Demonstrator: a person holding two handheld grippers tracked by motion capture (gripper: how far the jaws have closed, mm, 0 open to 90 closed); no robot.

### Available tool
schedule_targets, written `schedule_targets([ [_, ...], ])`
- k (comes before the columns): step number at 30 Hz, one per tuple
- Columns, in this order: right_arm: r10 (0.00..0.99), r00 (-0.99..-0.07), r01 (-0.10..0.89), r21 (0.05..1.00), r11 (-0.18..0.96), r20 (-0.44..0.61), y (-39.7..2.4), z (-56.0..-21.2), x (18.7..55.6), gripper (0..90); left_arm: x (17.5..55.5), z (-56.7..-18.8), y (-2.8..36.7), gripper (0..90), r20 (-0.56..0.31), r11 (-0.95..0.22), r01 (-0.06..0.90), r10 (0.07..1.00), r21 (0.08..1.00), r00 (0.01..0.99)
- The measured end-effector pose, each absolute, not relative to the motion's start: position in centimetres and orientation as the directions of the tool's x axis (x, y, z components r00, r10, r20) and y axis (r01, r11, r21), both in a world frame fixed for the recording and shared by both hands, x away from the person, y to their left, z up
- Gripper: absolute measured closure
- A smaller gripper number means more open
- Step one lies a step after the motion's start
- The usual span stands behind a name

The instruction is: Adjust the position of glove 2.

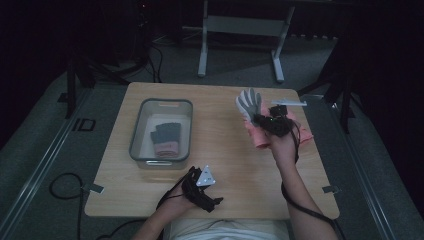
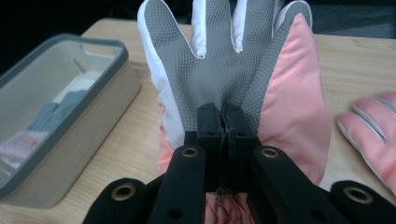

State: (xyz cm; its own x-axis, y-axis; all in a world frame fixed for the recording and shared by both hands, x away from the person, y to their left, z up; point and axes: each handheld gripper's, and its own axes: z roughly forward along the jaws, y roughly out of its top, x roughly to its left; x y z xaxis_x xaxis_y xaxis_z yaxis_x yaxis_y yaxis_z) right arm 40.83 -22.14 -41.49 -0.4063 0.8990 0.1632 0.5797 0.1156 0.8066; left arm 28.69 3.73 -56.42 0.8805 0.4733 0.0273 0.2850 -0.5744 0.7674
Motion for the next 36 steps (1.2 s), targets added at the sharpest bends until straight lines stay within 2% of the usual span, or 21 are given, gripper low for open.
schedule_targets([
  [5,0.927,-0.33,0.599,0.799,0.059,0.179,-22.2,-42.9,38.8,86.9,28.6,-56.4,3.7,1.2,0.033,-0.579,0.28,0.47,0.765,0.882],
  [9,0.954,-0.26,0.626,0.778,0.047,0.151,-21.2,-46.3,38.1,86.9,28.5,-56.4,3.6,1.2,0.04,-0.584,0.273,0.466,0.764,0.884],
  [13,0.959,-0.239,0.675,0.736,0.05,0.154,-20.3,-48.8,38.5,86.9,28.4,-56.5,3.7,1.2,0.041,-0.579,0.271,0.468,0.769,0.883],
  [17,0.957,-0.197,0.728,0.686,-0.002,0.211,-19.6,-50.7,39.6,86.8,28.2,-56.4,3.7,1.9,0.042,-0.578,0.265,0.462,0.772,0.886],
  [18,0.952,-0.191,0.745,0.667,-0.019,0.24,-19.5,-51.0,39.9,86.8,28.2,-56.4,3.7,1.9,0.039,-0.576,0.264,0.46,0.773,0.887],
  [27,0.966,-0.184,0.765,0.644,0.025,0.181,-18.2,-53.3,41.7,83.5,28.3,-56.6,3.7,1.9,0.055,-0.593,0.258,0.457,0.763,0.888],
  [36,0.958,-0.173,0.782,0.623,-0.006,0.227,-17.8,-53.4,42.7,75.7,28.2,-56.7,3.6,1.9,0.054,-0.593,0.261,0.46,0.762,0.886],
])
